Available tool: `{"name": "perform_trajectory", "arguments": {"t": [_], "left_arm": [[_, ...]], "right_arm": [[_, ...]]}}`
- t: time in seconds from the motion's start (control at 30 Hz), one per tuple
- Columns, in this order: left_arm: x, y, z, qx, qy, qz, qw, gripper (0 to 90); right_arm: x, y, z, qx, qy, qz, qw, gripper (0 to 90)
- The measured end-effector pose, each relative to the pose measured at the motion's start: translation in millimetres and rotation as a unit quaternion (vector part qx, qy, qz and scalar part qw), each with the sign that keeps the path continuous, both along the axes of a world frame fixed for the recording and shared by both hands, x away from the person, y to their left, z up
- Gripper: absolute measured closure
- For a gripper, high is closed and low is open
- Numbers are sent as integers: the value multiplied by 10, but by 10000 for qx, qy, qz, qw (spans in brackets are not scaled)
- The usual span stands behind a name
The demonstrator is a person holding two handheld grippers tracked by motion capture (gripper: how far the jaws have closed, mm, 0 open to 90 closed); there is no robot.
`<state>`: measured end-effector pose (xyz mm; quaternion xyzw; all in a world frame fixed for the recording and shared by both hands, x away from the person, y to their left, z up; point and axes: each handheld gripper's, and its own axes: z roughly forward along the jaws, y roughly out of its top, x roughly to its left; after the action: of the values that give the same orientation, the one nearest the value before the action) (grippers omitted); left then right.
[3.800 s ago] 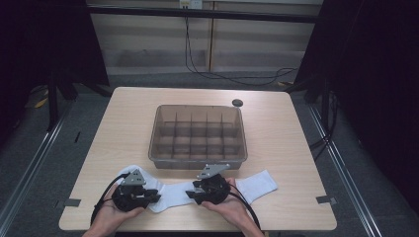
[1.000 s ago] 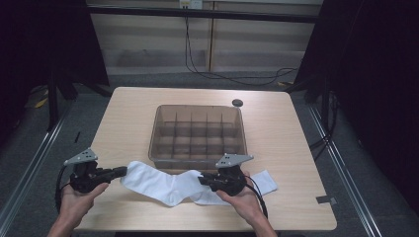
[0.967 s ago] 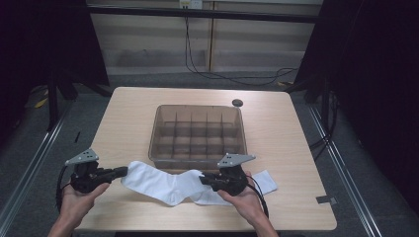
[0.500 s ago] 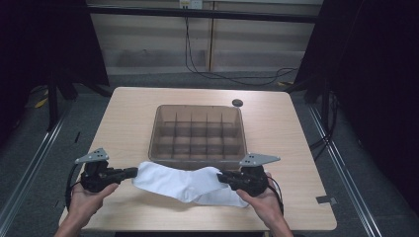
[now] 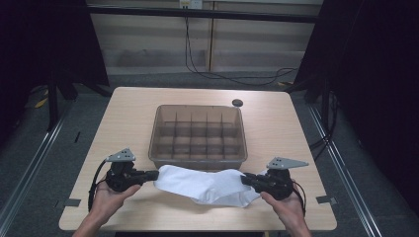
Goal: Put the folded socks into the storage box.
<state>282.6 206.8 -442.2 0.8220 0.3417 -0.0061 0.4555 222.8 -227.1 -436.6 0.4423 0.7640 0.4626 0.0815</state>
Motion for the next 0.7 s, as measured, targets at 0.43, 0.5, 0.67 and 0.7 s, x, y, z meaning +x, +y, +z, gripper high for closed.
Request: {"name": "perform_trajectory", "arguments": {"t": [0.43, 0.5, 0.67, 0.7], "left_arm": [[1, -401, -19, 45, 79, -363, 9993, 900], [-3, -469, -27, 70, 100, -415, 9991, 899], [4, -610, -7, 30, 90, -507, 9987, 900], [0, -638, -2, 42, 85, -538, 9985, 900]], "right_arm": [[-38, -402, -2, -45, 168, -483, 9987, 810], [-40, -453, -13, -81, 190, -534, 9984, 809], [-60, -597, -14, -4, 225, -726, 9971, 810], [-60, -617, -18, -43, 216, -732, 9971, 809]]}}
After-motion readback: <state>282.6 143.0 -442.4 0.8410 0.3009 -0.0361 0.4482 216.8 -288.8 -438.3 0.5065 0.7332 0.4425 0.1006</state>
